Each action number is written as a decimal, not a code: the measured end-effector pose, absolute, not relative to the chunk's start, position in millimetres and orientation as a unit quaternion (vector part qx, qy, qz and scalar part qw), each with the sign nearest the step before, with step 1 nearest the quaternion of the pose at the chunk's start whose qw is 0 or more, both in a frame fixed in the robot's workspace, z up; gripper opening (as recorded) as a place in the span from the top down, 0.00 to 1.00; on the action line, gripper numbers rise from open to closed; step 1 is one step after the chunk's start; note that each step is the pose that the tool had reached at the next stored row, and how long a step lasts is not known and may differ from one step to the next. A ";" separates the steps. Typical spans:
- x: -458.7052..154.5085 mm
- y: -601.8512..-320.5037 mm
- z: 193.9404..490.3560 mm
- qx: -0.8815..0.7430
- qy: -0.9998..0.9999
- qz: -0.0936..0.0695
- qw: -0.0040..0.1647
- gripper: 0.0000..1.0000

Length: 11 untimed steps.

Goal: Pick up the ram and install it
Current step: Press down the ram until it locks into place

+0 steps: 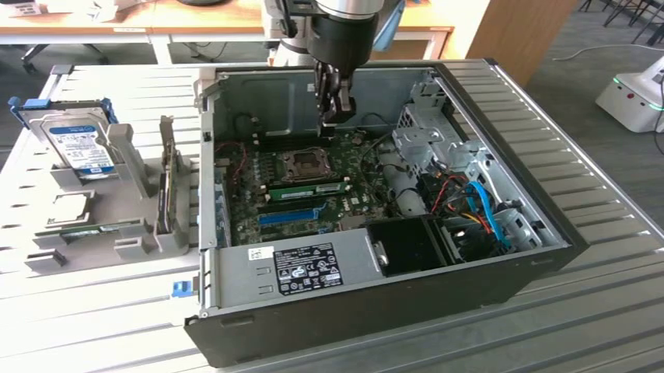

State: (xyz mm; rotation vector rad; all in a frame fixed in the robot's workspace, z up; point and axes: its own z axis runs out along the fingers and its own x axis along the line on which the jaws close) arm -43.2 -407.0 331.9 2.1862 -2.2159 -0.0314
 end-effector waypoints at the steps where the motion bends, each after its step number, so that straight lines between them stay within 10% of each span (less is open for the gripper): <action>1: -43.4 -407.1 332.0 0.702 -0.712 -0.009 0.013 0.90; 11: -43.8 -407.2 334.3 0.702 -0.712 -0.007 0.011 0.90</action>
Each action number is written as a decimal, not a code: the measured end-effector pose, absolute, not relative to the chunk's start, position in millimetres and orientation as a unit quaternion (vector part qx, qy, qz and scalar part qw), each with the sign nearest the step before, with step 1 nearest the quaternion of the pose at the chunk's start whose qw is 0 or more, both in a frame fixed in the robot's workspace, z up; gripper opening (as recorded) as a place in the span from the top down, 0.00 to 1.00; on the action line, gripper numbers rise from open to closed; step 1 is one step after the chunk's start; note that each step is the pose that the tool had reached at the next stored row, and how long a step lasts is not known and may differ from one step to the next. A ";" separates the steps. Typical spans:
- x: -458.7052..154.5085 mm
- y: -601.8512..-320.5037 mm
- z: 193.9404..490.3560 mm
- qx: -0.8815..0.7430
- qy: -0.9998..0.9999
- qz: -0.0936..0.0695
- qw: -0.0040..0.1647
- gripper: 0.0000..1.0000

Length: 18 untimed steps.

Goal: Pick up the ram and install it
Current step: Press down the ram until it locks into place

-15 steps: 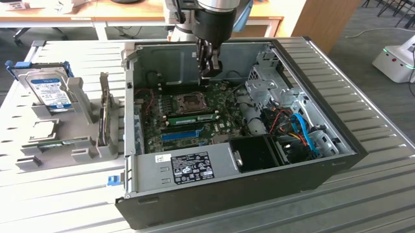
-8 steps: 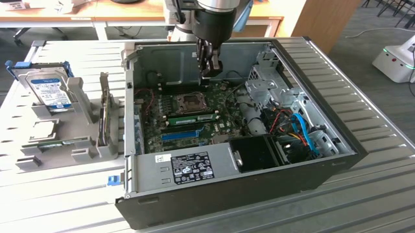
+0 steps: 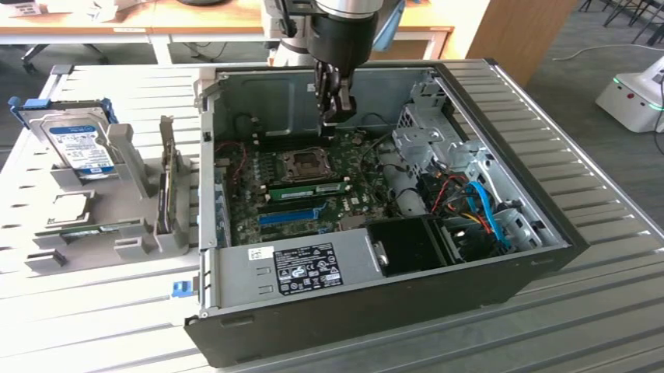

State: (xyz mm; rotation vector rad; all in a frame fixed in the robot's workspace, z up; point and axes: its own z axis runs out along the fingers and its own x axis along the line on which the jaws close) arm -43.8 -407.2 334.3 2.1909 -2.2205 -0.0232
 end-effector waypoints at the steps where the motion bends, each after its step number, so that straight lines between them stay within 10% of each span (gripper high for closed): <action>1: -43.8 -407.1 335.6 0.702 -0.712 -0.007 0.011 0.90; 18: -43.8 -407.1 346.3 0.702 -0.712 -0.007 0.011 0.90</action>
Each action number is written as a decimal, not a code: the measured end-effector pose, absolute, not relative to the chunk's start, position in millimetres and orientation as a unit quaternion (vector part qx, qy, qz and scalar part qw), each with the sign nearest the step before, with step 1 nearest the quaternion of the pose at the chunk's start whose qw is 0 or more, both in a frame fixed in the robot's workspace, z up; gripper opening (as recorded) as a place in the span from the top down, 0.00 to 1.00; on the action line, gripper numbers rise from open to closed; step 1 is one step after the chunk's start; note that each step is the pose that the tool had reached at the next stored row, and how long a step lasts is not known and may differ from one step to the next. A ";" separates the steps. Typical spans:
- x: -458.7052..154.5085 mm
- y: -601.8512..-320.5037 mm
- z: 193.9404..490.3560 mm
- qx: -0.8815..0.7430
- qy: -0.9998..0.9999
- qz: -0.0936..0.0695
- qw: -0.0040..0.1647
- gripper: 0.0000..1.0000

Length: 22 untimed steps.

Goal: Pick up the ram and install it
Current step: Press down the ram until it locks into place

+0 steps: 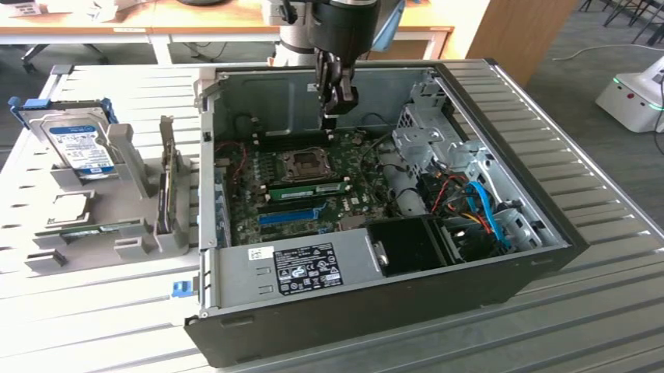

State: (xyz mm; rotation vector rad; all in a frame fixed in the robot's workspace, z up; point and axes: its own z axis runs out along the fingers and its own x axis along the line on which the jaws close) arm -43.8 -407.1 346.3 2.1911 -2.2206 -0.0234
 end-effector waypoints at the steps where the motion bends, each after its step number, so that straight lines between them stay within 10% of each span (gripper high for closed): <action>1: -43.8 -407.1 346.3 0.702 -0.712 -0.007 0.011 0.90; 22: -43.8 -407.1 346.3 0.676 -0.736 -0.008 0.011 0.90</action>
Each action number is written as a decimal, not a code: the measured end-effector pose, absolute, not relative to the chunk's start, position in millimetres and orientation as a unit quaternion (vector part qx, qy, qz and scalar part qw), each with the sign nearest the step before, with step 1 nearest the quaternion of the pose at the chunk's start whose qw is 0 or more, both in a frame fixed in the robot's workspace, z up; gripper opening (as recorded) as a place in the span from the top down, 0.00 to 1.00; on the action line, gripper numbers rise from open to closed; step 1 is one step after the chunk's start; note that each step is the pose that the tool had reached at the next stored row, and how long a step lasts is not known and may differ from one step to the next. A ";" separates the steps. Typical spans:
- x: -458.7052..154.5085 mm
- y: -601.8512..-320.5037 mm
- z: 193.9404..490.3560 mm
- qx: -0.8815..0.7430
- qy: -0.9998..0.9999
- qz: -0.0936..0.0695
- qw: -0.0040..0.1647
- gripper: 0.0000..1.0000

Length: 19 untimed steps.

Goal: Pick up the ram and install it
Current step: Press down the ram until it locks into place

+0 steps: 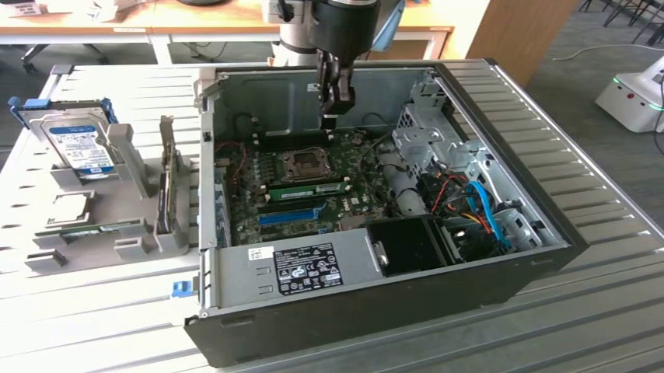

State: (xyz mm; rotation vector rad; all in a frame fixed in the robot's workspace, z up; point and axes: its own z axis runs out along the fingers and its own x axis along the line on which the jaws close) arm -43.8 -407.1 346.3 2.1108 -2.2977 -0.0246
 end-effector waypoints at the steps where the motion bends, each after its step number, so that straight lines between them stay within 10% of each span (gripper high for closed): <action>1: -43.8 -407.1 346.3 0.675 -0.738 -0.008 0.011 0.90; 19: -44.3 -407.1 346.3 0.630 -0.776 -0.009 0.010 0.90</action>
